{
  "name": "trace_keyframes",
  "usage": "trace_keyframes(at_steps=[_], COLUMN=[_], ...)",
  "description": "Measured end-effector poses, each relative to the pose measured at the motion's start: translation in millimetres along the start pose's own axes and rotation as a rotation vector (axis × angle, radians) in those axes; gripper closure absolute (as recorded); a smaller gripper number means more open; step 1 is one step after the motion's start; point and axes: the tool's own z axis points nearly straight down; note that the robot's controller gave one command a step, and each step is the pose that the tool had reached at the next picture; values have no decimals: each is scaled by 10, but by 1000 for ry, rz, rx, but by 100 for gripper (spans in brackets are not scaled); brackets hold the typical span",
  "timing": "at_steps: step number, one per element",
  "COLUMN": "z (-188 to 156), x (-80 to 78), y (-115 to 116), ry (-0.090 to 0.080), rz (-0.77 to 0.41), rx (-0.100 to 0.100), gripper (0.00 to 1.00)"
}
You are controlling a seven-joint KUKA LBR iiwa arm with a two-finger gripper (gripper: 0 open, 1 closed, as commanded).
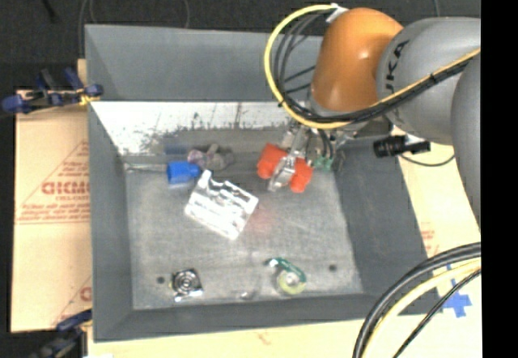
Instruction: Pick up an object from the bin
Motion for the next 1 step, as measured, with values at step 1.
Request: trace_keyframes(at_steps=[1], z=[-139], x=[-19], y=[-6], ry=[4], rz=[-3], rx=[3], gripper=[100])
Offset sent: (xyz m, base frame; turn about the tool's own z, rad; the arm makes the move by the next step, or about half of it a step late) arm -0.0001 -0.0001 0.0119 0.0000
